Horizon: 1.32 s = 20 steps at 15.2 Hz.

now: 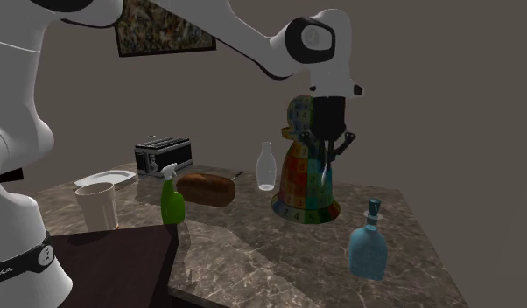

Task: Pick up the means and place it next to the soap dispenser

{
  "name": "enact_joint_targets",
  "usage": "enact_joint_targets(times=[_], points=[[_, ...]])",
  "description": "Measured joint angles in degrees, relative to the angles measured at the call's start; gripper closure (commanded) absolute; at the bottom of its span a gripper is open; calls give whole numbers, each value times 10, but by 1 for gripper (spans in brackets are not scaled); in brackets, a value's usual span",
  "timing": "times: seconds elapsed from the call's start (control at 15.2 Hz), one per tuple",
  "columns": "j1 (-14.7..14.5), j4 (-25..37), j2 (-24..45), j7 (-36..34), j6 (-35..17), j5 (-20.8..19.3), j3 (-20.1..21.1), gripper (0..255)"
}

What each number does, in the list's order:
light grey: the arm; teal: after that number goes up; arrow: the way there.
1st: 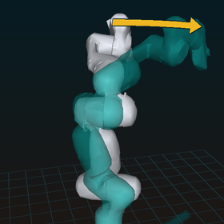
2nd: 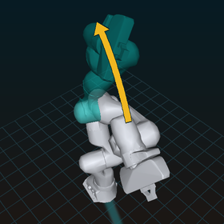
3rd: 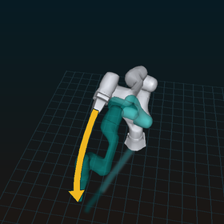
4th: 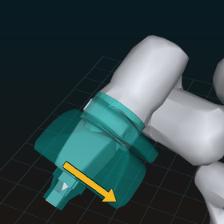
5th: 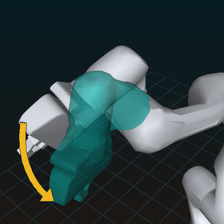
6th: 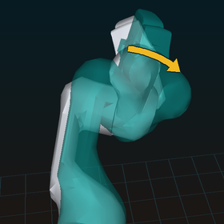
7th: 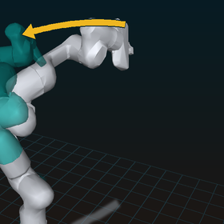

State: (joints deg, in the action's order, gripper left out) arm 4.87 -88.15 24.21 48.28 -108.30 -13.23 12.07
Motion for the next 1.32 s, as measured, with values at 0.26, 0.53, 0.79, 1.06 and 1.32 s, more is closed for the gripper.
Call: enact_joint_targets(times=[0.26, 0.53, 0.79, 1.06, 1.32], points=[[21, 37, 31, 35, 2, -2, -12, 255], [24, 26, 43, 35, -23, -6, -15, 255], [24, 10, 54, 30, -48, -9, -16, 255], [23, -5, 65, 24, -74, -13, -18, 255], [23, -12, 79, 20, -95, -17, -20, 255]])
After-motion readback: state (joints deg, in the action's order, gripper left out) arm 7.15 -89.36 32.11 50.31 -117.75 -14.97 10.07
